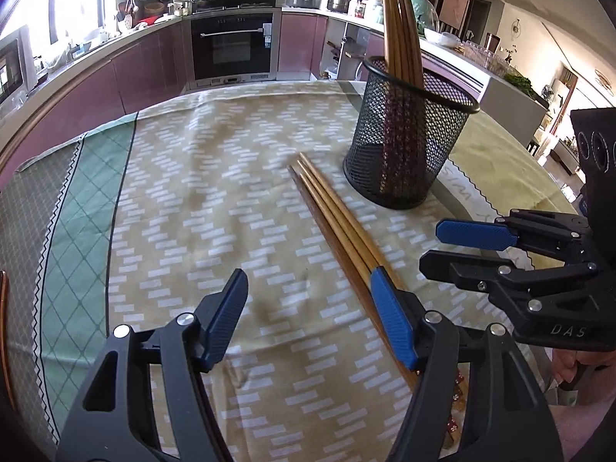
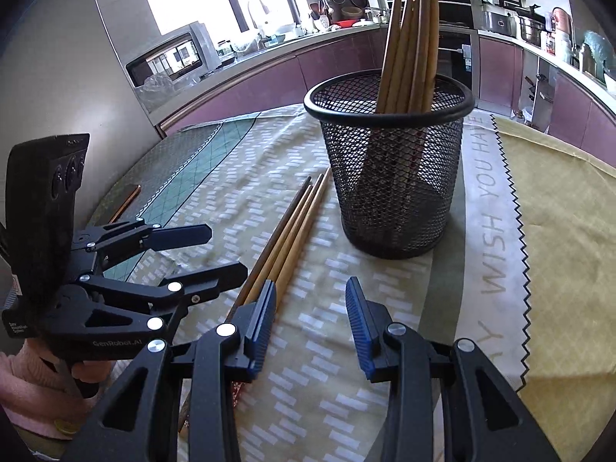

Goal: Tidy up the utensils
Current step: 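Withdraw both open tools from the cup back to the loose chopsticks, then close the right tool on a loose chopstick while the left tool grasps another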

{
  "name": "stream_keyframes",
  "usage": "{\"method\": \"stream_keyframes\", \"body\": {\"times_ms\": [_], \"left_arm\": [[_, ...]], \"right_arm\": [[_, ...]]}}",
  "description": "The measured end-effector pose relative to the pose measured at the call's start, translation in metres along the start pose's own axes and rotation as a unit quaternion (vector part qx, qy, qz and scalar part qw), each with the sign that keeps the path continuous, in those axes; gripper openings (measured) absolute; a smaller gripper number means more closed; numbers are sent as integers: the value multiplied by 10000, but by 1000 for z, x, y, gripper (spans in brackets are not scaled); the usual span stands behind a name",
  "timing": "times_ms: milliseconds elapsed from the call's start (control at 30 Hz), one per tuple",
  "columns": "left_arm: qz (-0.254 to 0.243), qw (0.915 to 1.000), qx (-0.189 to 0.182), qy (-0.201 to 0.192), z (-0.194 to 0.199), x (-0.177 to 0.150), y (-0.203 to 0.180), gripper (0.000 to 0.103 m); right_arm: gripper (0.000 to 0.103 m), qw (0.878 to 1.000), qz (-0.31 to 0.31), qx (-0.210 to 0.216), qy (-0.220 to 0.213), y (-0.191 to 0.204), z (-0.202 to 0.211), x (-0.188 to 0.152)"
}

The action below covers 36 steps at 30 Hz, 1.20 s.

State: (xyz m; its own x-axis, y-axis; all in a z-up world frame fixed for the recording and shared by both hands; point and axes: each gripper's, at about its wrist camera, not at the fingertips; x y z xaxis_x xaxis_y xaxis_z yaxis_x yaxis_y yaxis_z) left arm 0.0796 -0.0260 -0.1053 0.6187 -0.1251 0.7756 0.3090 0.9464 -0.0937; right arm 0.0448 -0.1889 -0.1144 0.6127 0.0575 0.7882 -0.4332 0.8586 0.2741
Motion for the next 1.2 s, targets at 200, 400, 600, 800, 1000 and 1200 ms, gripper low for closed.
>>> {"method": "stream_keyframes", "body": {"times_ms": [200, 400, 600, 800, 1000, 1200], "left_arm": [[1, 10000, 20, 70, -6, -2, -1, 64], [-41, 9999, 57, 97, -9, 0, -3, 64], [-43, 9999, 65, 132, -11, 1, -3, 63], [-49, 9999, 68, 146, -11, 1, -3, 64], [-63, 9997, 133, 185, -17, 4, 0, 64], [-67, 9997, 112, 198, -17, 5, 1, 58]], "right_arm": [[35, 10000, -9, 15, 20, -2, -1, 0], [35, 10000, 3, 26, 35, -3, -3, 0], [35, 10000, 17, 26, 44, -2, -5, 0], [35, 10000, -1, 30, 44, -3, -6, 0], [35, 10000, 3, 17, 52, -4, -6, 1], [35, 9999, 87, 13, 92, 3, -11, 2]]}}
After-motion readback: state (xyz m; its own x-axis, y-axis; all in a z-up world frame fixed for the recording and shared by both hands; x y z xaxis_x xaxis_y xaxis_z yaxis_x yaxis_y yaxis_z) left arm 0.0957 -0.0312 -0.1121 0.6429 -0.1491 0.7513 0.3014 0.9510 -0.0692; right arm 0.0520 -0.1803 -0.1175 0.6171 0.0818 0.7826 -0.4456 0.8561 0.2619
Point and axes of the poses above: each gripper's, at about its wrist camera, not at the fingertips, and z roughly against the way its jaws point, y to its left, x to its top, and after that the axes turned 12 degrees about -y, right-handed
